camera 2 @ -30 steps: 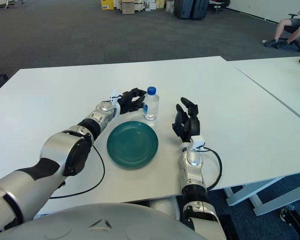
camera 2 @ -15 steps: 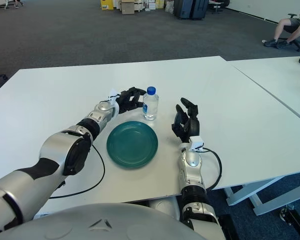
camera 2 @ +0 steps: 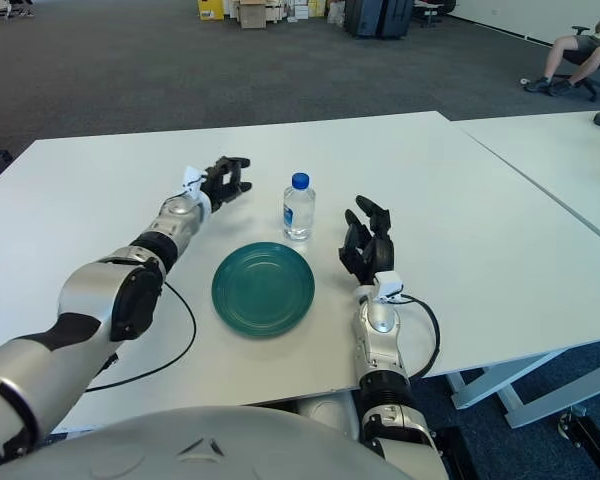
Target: Put the bottle into the plate.
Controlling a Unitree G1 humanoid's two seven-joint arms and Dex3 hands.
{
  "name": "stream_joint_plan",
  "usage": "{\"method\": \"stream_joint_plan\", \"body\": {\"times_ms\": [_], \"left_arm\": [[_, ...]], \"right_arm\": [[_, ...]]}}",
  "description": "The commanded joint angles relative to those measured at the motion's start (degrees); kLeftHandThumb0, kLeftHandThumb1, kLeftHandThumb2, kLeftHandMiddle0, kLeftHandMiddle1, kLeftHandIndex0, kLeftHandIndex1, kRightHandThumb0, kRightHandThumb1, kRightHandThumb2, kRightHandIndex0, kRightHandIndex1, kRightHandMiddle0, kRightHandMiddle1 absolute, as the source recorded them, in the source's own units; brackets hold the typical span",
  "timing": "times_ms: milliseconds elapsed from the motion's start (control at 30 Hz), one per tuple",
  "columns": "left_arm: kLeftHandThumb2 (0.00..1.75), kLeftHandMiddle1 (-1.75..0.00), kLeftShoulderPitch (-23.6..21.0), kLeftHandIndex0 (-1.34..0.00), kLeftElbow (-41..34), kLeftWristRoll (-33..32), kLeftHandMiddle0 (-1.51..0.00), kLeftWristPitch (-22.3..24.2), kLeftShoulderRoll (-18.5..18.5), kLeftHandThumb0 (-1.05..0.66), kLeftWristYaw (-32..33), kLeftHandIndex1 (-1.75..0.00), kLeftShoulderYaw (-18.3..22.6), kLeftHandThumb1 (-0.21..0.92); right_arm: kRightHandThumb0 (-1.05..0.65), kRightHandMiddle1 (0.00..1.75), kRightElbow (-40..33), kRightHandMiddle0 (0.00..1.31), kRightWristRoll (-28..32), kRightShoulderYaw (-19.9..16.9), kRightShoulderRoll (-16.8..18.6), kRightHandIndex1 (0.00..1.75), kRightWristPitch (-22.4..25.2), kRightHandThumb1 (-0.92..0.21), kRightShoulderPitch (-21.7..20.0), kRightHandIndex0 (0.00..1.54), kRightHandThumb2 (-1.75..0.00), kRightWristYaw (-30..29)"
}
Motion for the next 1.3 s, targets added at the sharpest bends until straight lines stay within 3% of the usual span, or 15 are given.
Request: {"method": "stream_joint_plan", "body": {"times_ms": [0, 333, 567, 833, 1000, 1067, 1267], "left_arm": [[0.94, -0.39, 0.9, 0.00, -0.9, -1.7, -0.37, -1.3, 1.2, -0.88, 2.5, -0.94, 1.6, 0.92], [0.94, -0.37, 5.1, 0.00, -1.6, -2.7, -0.39, -5.5, 2.5, -0.86, 8.0, -0.96, 2.3, 0.92], [0.96, -0.29, 8.8, 0.00, -3.7, -2.8, -0.31, -11.4, 1.5, -0.87, 13.5, -0.79, 1.9, 0.92], [0.99, -0.12, 17.8, 0.00, -8.8, 0.0, -0.26, -21.2, -3.5, -0.87, 26.0, -0.65, -1.0, 0.92], [1.01, -0.09, 23.4, 0.00, -10.6, 1.9, -0.31, -25.8, -6.9, -0.85, 31.2, -0.78, -3.3, 0.92], [1.02, -0.10, 26.0, -0.05, -10.9, 2.8, -0.38, -27.5, -8.2, -0.85, 32.2, -0.91, -4.5, 0.92], [1.01, -0.14, 29.9, -0.15, -11.3, 4.8, -0.50, -30.2, -9.3, -0.84, 31.6, -1.04, -7.6, 0.92]], "right_arm": [[-0.44, 0.92, 3.8, 0.10, 1.3, 0.4, 2.9, 0.02, 0.6, -0.86, 2.9, 0.50, -0.84, 0.3], [-0.44, 1.00, 4.8, 0.20, 1.5, 0.3, 2.7, 0.03, -1.3, -0.78, 2.7, 0.53, -0.85, 2.2], [-0.51, 0.97, 3.7, 0.06, 1.0, 0.5, 1.8, 0.00, -2.3, -0.84, 2.9, 0.47, -0.72, 3.3], [-0.54, 0.84, 2.5, 0.00, -0.8, 0.3, 0.3, 0.00, -0.3, -0.85, 2.1, 0.39, -0.60, 2.0], [-0.56, 0.72, 2.8, 0.00, -1.0, 0.1, -0.3, 0.00, 0.3, -0.83, 1.3, 0.34, -0.55, 1.7], [-0.57, 0.66, 3.1, 0.00, -0.8, 0.0, -0.5, 0.00, 0.5, -0.82, 0.6, 0.31, -0.53, 1.8], [-0.60, 0.59, 5.1, 0.00, -0.8, -0.1, -1.3, 0.00, 1.6, -0.82, -1.8, 0.27, -0.49, 2.2]]}}
